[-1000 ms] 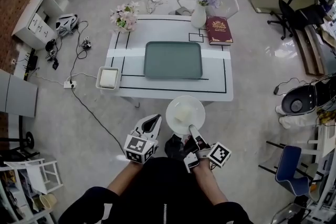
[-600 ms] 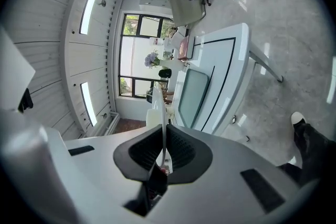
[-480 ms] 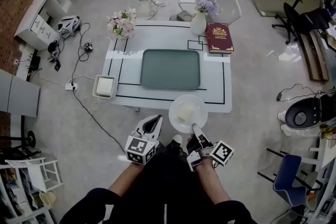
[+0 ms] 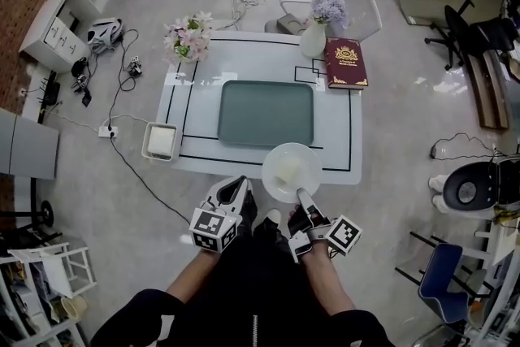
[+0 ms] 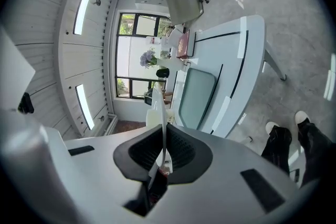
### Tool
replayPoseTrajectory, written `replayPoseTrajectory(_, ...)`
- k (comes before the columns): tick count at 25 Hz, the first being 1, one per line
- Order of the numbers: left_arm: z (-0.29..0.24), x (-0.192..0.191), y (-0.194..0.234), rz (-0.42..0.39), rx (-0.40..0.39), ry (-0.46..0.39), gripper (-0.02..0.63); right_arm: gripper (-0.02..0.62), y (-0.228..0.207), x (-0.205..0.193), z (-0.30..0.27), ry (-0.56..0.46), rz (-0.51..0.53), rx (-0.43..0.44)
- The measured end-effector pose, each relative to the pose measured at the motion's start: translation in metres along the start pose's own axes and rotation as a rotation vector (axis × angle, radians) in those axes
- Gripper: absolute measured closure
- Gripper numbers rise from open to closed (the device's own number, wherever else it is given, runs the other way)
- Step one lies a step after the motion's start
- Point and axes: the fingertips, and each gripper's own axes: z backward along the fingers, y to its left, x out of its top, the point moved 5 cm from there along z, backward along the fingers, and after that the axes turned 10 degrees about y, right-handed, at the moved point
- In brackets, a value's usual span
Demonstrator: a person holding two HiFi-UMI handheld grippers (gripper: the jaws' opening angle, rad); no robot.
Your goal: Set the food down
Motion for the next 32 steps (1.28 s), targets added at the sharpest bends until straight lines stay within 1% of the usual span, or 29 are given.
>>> replayPoseTrajectory(5,-0.021,0.031,0.025,-0.033,-0.027,0.001,0.6,0.575,0.008,0.015,-0.025,-0.03,-0.002,-0.013)
replayPoseTrajectory(12,-0.05,0.059,0.063,-0.031,-0.074,-0.027,0.6,0.575,0.029,0.034,-0.066,-0.068,0.013,-0.009)
replayPoseTrajectory(15,-0.061,0.073,0.08,-0.041,-0.096,-0.027,0.6,0.575,0.038,0.041,-0.084,-0.091,0.019,-0.004)
replayPoseTrajectory(18,-0.07,0.084,0.094,-0.058,-0.126,-0.032,0.6,0.575,0.043,0.046,-0.1,-0.113,0.03,-0.016)
replayPoseTrajectory(25,-0.085,0.094,0.126,-0.101,-0.171,-0.018,0.6,0.575,0.041,0.039,-0.132,-0.155,0.003,-0.03)
replayPoseTrajectory(32,-0.085,0.09,0.143,-0.058,-0.182,-0.014,0.601,0.575,0.044,0.033,-0.142,-0.159,0.01,-0.062)
